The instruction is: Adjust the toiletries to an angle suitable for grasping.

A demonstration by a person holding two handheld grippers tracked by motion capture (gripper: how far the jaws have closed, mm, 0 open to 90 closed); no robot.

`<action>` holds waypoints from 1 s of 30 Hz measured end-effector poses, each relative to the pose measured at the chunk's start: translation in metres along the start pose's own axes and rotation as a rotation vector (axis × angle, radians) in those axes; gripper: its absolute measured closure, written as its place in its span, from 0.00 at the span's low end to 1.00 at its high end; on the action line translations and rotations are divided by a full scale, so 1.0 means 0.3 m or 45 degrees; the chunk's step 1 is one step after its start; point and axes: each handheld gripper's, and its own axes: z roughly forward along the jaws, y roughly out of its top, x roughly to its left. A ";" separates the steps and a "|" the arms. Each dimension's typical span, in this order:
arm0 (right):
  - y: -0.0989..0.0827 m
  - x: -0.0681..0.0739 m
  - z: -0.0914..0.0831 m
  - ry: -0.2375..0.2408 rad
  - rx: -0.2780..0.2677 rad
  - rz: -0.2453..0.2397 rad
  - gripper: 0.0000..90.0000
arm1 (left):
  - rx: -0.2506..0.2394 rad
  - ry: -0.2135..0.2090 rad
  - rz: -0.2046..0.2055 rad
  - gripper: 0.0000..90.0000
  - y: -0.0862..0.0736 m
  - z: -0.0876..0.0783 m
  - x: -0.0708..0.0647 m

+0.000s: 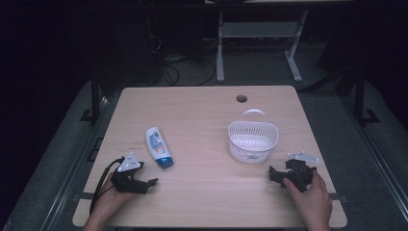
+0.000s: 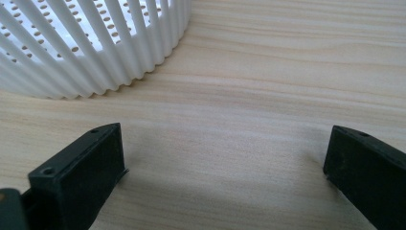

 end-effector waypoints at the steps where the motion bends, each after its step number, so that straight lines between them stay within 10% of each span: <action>1: 0.000 0.000 0.000 0.000 0.001 0.002 0.00 | 0.000 0.000 0.000 0.15 0.000 0.000 0.000; 15: 0.000 -0.001 0.000 0.000 -0.001 -0.002 0.00 | 0.036 0.013 -0.012 0.17 0.001 -0.016 0.002; 30: 0.000 -0.001 0.000 0.000 -0.001 -0.003 0.00 | -0.049 -0.022 -0.125 0.82 0.083 -0.098 0.013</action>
